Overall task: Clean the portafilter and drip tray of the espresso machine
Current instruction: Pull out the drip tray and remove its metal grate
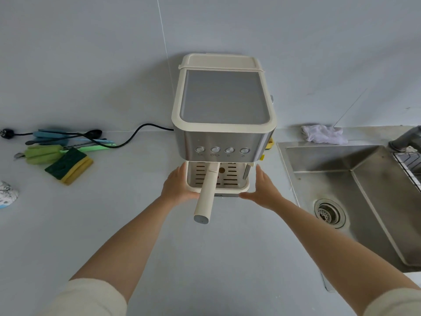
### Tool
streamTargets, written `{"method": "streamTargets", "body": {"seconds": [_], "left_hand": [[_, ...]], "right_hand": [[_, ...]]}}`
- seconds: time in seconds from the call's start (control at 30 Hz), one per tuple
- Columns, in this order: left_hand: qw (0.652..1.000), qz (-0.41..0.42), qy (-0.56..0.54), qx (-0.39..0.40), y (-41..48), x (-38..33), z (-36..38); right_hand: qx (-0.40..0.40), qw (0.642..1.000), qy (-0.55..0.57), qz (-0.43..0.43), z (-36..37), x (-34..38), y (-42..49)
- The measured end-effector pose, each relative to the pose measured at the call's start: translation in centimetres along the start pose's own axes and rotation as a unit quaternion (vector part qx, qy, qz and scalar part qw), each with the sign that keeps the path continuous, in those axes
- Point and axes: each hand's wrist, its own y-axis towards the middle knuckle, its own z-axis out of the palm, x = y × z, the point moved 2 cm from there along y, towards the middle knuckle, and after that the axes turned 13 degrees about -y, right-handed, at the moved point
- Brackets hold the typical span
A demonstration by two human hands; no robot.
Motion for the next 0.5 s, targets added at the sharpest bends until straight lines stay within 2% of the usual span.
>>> {"method": "streamTargets", "body": {"seconds": [0.1, 0.23, 0.37, 0.5], "left_hand": [[1.000, -0.014, 0.011, 0.011, 1.1, 0.4, 0.7], [0.999, -0.016, 0.021, 0.040, 2.2, 0.9, 1.5], [0.998, -0.015, 0.030, 0.055, 2.8, 1.6, 1.7], [0.999, -0.007, 0.011, 0.039, 2.8, 2.0, 1.9]], "right_hand": [[0.027, 0.997, -0.058, -0.036, 0.8, 0.6, 1.3], [0.080, 0.993, -0.090, -0.014, 1.9, 0.7, 2.5], [0.061, 0.996, -0.069, -0.014, 2.3, 0.9, 2.9], [0.044, 0.998, -0.033, -0.018, 2.2, 0.8, 2.7]]}}
